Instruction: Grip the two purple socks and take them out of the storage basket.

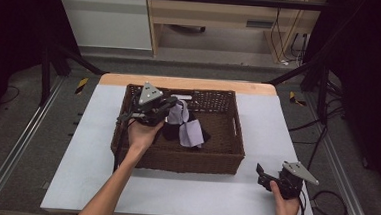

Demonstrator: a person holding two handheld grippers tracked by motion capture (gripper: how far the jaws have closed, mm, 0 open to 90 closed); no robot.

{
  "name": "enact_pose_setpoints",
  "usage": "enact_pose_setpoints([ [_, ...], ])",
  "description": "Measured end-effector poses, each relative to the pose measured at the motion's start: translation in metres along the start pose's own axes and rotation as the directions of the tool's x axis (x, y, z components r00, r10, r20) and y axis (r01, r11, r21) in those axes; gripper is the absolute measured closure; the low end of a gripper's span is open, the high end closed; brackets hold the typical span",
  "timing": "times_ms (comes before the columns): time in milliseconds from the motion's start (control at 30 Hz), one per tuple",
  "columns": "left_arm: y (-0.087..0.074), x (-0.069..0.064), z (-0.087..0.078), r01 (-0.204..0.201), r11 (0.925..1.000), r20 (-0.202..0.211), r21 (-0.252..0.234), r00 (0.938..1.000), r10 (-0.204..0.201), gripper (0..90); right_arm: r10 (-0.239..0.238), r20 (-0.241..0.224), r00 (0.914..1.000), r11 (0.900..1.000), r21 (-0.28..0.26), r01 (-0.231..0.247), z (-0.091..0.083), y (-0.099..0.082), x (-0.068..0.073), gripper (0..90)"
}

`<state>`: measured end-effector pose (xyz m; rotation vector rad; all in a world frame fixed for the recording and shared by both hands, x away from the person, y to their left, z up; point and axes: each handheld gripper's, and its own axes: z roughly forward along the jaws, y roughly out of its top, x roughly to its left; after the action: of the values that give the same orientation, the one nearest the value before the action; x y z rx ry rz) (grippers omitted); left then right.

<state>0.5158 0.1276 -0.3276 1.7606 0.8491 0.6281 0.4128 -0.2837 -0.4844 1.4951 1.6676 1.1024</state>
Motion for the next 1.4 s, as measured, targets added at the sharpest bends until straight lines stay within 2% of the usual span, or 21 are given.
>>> enact_pose_setpoints([
  [300,0.01,-0.003,-0.039,0.005,0.9985,0.051,-0.055,0.9987,-0.002,87.7,0.0,0.0,1.0,1.0,0.001,0.0,0.0,0.0,0.0,3.7],
  [433,0.012,-0.006,-0.057,-0.017,0.9978,0.075,-0.064,0.9969,0.022,87.7,0.0,-0.001,1.0,1.0,0.0,0.0,0.0,0.0,0.0,3.7],
  [667,0.013,-0.014,-0.09,-0.033,0.9943,0.109,-0.102,0.993,0.044,87.7,0.0,0.0,1.0,1.0,-0.001,0.0,0.0,0.0,0.001,3.7],
  [900,0.012,-0.022,-0.118,-0.056,0.992,0.14,-0.113,0.9876,0.071,87.5,-0.003,0.006,1.0,1.0,0.0,0.003,0.0,0.0,0.001,3.7],
  [1133,0.005,-0.029,-0.139,-0.075,0.9898,0.169,-0.121,0.981,0.095,87.5,-0.003,0.006,1.0,1.0,0.0,0.003,0.0,0.0,0.001,3.7],
  [1400,-0.015,-0.04,-0.15,-0.092,0.9921,0.202,-0.085,0.9734,0.108,87.5,-0.004,0.008,1.0,1.0,-0.001,0.004,0.0,0.0,0.001,3.7],
])
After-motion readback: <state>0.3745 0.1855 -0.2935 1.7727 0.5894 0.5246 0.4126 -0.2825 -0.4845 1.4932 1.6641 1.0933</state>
